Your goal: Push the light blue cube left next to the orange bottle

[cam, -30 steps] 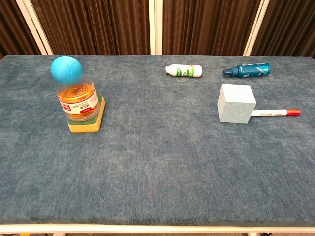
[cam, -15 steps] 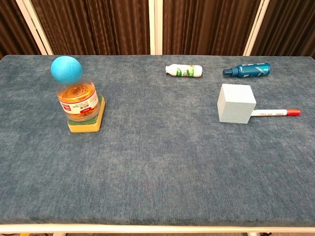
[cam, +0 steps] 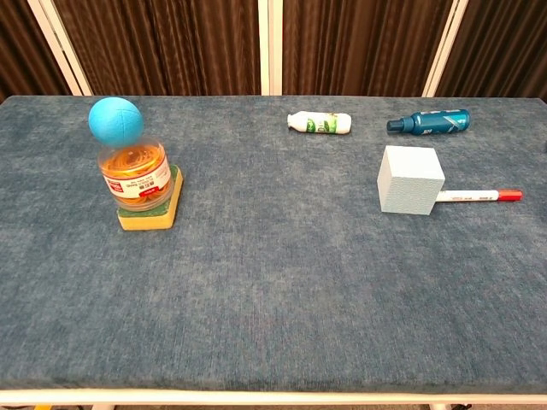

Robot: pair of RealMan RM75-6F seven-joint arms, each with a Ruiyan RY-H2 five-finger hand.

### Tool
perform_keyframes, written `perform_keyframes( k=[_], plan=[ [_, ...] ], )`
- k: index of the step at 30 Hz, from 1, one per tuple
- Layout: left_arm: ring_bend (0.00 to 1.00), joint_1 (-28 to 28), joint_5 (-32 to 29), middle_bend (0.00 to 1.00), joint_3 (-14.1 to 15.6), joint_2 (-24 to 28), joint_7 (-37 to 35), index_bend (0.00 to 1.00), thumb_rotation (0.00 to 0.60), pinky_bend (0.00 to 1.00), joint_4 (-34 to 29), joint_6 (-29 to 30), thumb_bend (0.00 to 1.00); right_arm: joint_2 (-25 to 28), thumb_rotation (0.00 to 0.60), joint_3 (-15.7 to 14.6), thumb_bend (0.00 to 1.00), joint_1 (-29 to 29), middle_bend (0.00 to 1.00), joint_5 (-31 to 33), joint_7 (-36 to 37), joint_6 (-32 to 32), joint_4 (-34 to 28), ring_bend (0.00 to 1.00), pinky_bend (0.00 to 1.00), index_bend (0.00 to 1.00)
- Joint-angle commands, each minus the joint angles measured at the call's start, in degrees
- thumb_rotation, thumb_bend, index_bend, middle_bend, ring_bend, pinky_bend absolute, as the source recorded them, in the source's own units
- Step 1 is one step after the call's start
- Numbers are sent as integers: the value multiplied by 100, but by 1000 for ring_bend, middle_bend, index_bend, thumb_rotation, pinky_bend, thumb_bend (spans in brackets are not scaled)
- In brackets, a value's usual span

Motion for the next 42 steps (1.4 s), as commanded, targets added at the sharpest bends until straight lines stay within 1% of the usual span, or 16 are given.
perform_keyframes(
  k=[1, 4, 9, 17, 21, 26, 30, 42],
  plan=[
    [97, 0, -5, 157, -1, 10, -6, 216, 600, 101, -17, -7, 152, -539, 600, 76, 221, 392, 336, 256, -225, -367, 631, 1, 14, 348],
    [97, -5, -19, 157, -1, 7, 4, 215, 600, 101, -14, -29, 153, -860, 600, 43, 221, 560, 337, 275, -371, -458, 1031, 1, 14, 388],
    [97, -4, -28, 157, 3, 13, -6, 216, 600, 101, -20, -46, 152, -1328, 600, 24, 222, 780, 345, 346, -393, -638, 1645, 1, 14, 394],
    [97, 2, -54, 157, 15, 0, -1, 215, 600, 101, 0, -80, 152, -1787, 600, 33, 222, 977, 401, 390, -208, -771, 2254, 24, 14, 409],
    [97, -3, -54, 157, 8, 5, -1, 215, 600, 101, 5, -81, 152, -1884, 600, 37, 237, 1040, 437, 405, -137, -823, 2405, 41, 14, 422],
    [97, 2, -61, 157, 13, -8, -5, 216, 600, 101, 23, -88, 152, -1937, 600, 15, 240, 1083, 445, 388, -71, -842, 2503, 48, 15, 433],
    [97, 10, -64, 157, 18, -20, -20, 216, 600, 101, 53, -88, 152, -1964, 600, -8, 275, 1102, 449, 391, -48, -858, 2553, 51, 15, 440],
    [97, 21, -74, 157, 21, -30, -35, 216, 600, 101, 86, -95, 153, -2079, 600, -69, 275, 1154, 466, 375, -17, -880, 2706, 68, 19, 454]
  ],
)
